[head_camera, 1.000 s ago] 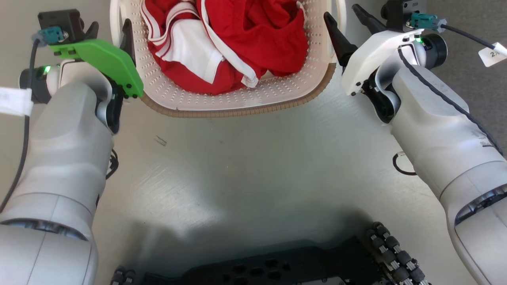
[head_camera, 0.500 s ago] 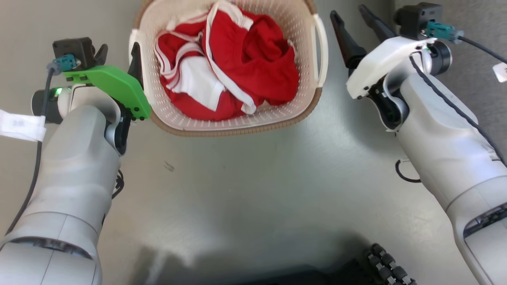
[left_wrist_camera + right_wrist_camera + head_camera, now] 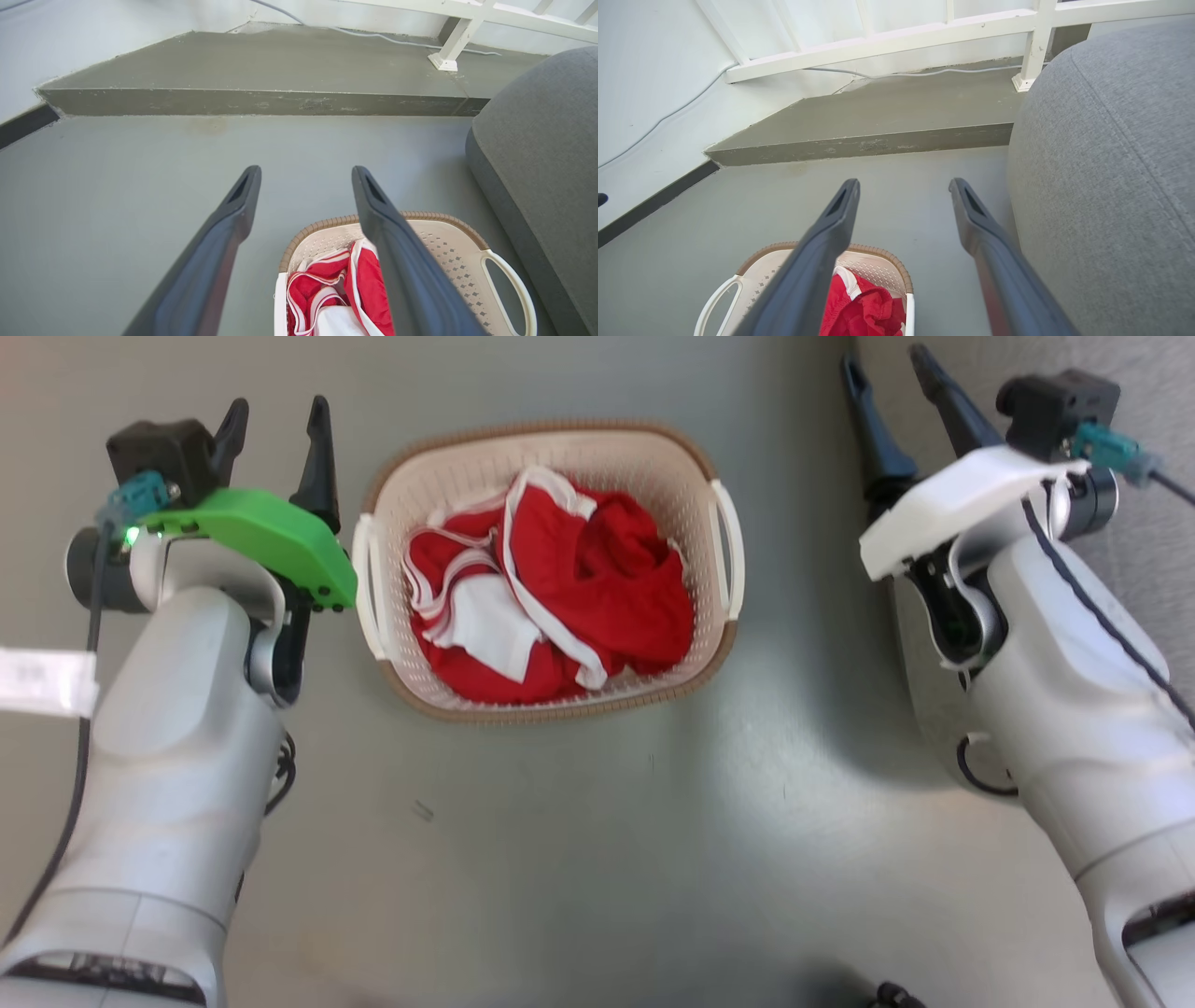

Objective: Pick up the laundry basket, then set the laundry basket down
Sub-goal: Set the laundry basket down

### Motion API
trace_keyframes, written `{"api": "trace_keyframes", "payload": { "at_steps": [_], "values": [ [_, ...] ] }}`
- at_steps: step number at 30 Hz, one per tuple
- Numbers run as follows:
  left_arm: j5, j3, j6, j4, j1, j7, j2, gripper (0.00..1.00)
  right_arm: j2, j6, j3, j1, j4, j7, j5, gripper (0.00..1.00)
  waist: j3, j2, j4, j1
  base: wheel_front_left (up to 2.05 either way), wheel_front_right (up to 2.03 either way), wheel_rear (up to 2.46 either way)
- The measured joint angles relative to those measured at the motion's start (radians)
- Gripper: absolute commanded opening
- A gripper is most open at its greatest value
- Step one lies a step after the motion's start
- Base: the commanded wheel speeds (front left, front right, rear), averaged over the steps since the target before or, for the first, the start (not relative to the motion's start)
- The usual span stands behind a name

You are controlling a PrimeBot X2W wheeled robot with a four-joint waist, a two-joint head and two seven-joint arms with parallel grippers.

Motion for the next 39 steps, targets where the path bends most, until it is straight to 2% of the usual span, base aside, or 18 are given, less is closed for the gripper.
{"api": "trace_keyframes", "payload": {
  "at_steps": [5, 6, 10, 22, 39],
  "values": [
    [0.034, 0.026, 0.017, -0.103, 0.091, 0.000, 0.003, 1.00, -0.009, -0.026, -0.043, 0.089, -0.086, 0.000, -0.059, 1.00, -0.086, 0.0000, 0.003, 0.0000, 0.00, 0.00, 0.00],
    [0.049, 0.044, 0.023, -0.141, 0.123, 0.000, 0.006, 1.00, -0.012, -0.046, -0.056, 0.117, -0.115, 0.000, -0.074, 1.00, -0.115, 0.0000, 0.004, 0.0000, 0.00, 0.00, 0.00],
    [0.075, 0.067, 0.045, -0.212, 0.190, 0.000, 0.019, 1.00, -0.015, -0.065, -0.081, 0.172, -0.165, 0.000, -0.109, 1.00, -0.172, 0.0000, 0.005, 0.0000, 0.00, 0.00, 0.00],
    [0.139, 0.105, 0.081, -0.407, 0.405, -0.001, 0.017, 1.00, -0.015, -0.104, -0.122, 0.358, -0.277, 0.000, -0.180, 1.00, -0.346, 0.0000, 0.006, 0.0000, 0.00, 0.00, 0.00],
    [0.176, 0.111, 0.115, -0.572, 0.712, -0.001, 0.000, 1.00, -0.015, -0.134, -0.150, 0.619, -0.375, 0.000, -0.226, 1.00, -0.562, 0.0000, 0.011, 0.0000, 0.00, 0.00, 0.00]
  ]
}}
